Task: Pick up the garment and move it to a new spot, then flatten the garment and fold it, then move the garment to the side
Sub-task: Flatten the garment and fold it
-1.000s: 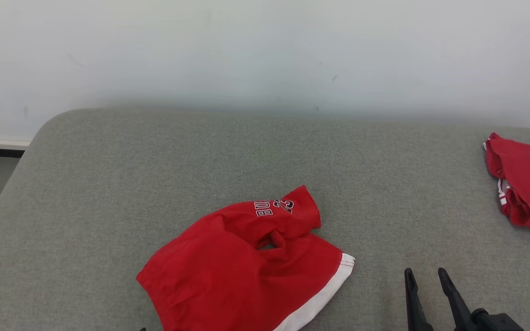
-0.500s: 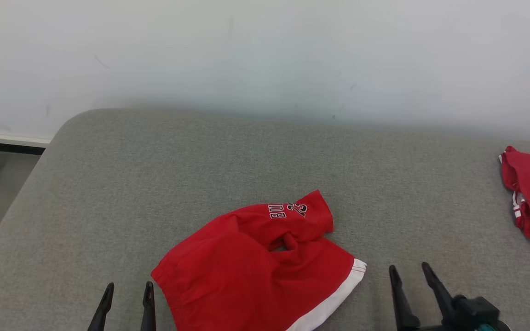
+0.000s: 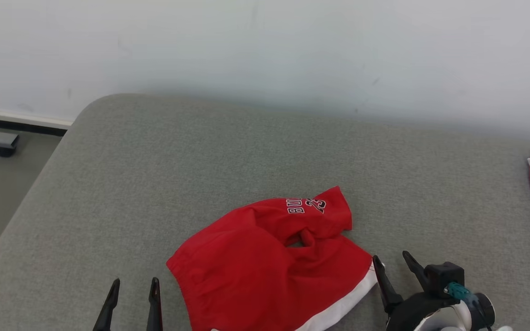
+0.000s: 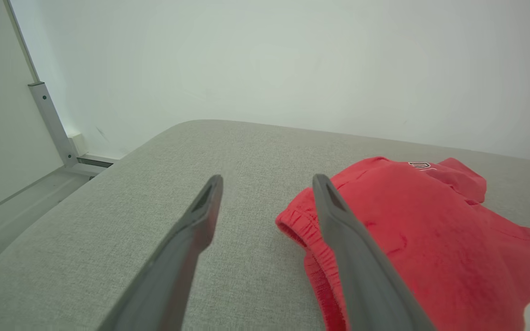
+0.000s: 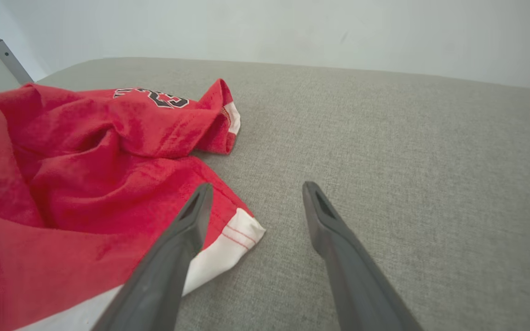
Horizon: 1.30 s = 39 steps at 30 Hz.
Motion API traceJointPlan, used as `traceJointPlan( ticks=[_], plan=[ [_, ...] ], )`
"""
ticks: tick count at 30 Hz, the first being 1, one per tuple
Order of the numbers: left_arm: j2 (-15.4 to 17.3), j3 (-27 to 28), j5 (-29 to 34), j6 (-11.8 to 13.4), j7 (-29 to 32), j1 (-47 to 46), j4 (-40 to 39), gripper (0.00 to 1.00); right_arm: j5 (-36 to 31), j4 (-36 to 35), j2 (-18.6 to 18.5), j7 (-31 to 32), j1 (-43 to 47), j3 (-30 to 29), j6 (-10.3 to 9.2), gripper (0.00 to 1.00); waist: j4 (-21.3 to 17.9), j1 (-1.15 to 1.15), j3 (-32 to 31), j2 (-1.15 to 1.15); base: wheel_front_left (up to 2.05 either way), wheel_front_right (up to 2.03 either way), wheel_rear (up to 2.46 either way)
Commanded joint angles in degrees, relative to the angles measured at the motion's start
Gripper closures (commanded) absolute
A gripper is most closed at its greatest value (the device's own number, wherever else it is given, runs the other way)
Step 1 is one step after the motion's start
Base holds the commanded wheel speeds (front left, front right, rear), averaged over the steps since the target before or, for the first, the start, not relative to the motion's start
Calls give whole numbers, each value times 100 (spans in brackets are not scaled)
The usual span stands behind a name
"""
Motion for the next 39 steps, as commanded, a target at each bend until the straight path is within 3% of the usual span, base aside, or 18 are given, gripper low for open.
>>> traceJointPlan(
  ticks=[1, 4, 5, 6, 7, 8, 17, 26, 34, 35, 36, 37, 39],
  plan=[
    [-38, 17, 45, -41, -25, -70, 25, 0, 55, 169, -26, -29, -108, 43, -17, 0, 97, 0, 67, 0, 0, 0, 0],
    [-109, 61, 102, -97, -25, -88, 83, 0, 132, 637, -44, -61, -314, 174, -17, 0, 160, 0, 79, 0, 0, 0, 0],
    [-125, 82, 118, -123, -25, -88, 97, 0, 172, 770, -53, -71, -372, 205, -17, 10, 171, 0, 79, 0, 0, 0, 0],
    [-142, 105, 132, -138, -25, -86, 104, 0, 217, 885, -54, -76, -419, 249, -17, 42, 178, 0, 78, 0, 0, 0, 0],
    [-163, 123, 146, -141, -25, -81, 113, 0, 257, 991, -52, -91, -459, 296, -17, 60, 178, 0, 76, 0, 0, 0, 0],
    [-178, 146, 157, -160, -25, -69, 122, 0, 291, 1078, -53, -110, -493, 337, -17, 100, 170, 0, 73, 0, 0, 0, 0],
    [-329, 307, 267, -282, -22, 81, 200, 0, 658, 1261, -337, -288, -628, 326, -17, 100, -187, 0, -19, 0, 0, 0, 0],
    [-507, 406, 322, -390, -22, 109, 277, 0, 764, 646, -851, -324, 13, -104, -17, 100, -673, 0, -20, 0, 0, 0, 0],
    [-595, 484, 405, -487, -22, 71, 318, 0, 693, 67, -941, -322, 645, -669, -17, 100, -878, 0, 10, 0, 0, 0, 0],
    [-605, 495, 420, -492, -22, 68, 325, 0, 677, -54, -908, -321, 694, -704, -17, 70, -902, 0, 16, 0, 0, 0, 0],
    [-615, 504, 433, -511, -22, 59, 334, 0, 677, -165, -874, -322, 754, -725, -17, 24, -916, 0, 19, 0, 0, 0, 0],
    [-622, 514, 446, -528, -22, 46, 343, 0, 641, -280, -854, -323, 805, -756, -17, 0, -927, 0, 19, 0, 0, 0, 0],
    [-643, 520, 466, -538, -22, 28, 360, 0, 539, -530, -854, -323, 873, -826, -17, 0, -941, 0, 9, 0, 0, 0, 0]
  ],
)
